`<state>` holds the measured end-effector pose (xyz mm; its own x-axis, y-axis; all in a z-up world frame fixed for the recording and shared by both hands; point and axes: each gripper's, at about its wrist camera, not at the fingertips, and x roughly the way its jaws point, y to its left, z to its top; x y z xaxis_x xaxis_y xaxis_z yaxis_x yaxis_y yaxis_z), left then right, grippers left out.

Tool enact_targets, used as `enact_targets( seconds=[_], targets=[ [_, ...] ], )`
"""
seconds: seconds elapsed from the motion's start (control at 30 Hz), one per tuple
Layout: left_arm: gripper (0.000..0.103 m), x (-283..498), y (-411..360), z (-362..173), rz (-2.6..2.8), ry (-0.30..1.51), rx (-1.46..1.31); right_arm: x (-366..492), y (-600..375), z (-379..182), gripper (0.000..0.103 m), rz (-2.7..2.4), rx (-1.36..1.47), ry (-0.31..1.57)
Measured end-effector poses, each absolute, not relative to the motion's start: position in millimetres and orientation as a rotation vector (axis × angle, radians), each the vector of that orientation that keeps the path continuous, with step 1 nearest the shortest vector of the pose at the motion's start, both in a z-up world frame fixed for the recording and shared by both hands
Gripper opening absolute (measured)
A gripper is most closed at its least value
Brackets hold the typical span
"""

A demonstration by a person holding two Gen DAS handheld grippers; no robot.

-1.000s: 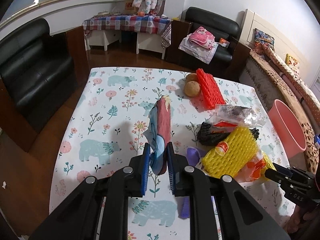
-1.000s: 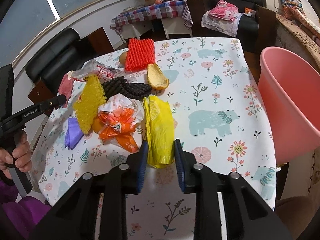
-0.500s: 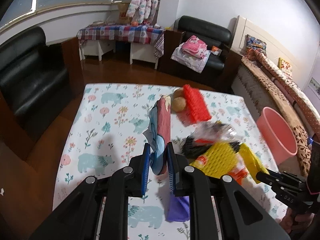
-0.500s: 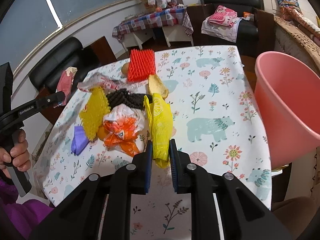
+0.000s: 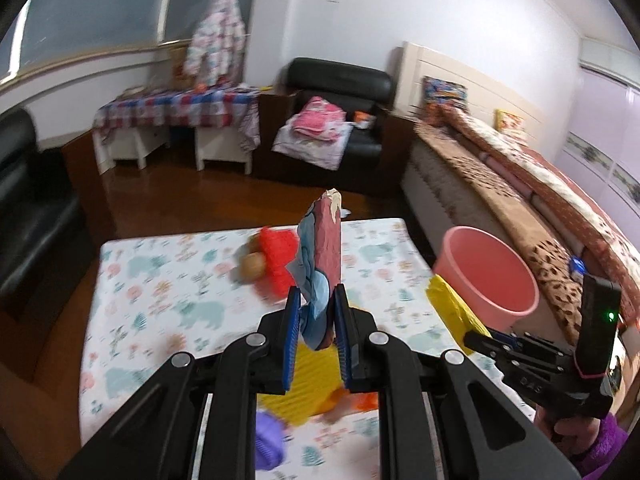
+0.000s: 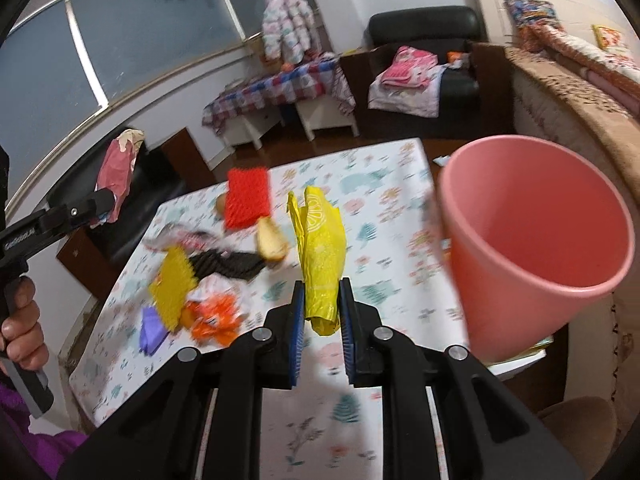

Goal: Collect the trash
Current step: 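Carry both items over the pink bucket and open both tools to drop them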

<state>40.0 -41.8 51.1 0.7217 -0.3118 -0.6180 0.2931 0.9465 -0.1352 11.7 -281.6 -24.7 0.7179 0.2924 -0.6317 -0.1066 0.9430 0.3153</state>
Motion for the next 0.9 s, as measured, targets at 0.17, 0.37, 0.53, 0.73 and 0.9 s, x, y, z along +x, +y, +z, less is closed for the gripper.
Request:
enact_targets(
  seconds=[0.17, 0.37, 0.53, 0.73, 0.9],
  targets=[
    [0.016, 46, -81, 55, -0.419, 0.685, 0.000, 9, -317, -19, 0.017, 0.130, 0.307, 0.700],
    [0.016, 55, -126, 55, -0.504, 0.682, 0.023, 5, -359, -18, 0.017, 0.031, 0.365, 0.668],
    [0.016, 61, -163, 54, -0.567, 0.685, 0.041, 2, -386, -19, 0.017, -0.030, 0.398, 0.646],
    [0.016, 67, -209, 49, -0.638, 0.690, 0.074, -1, -405, -19, 0.017, -0.070, 0.420, 0.638],
    [0.016, 73, -245, 38, -0.684, 0.715, 0.099, -1, -413, -22, 0.017, -0.088, 0.424, 0.643]
  ],
)
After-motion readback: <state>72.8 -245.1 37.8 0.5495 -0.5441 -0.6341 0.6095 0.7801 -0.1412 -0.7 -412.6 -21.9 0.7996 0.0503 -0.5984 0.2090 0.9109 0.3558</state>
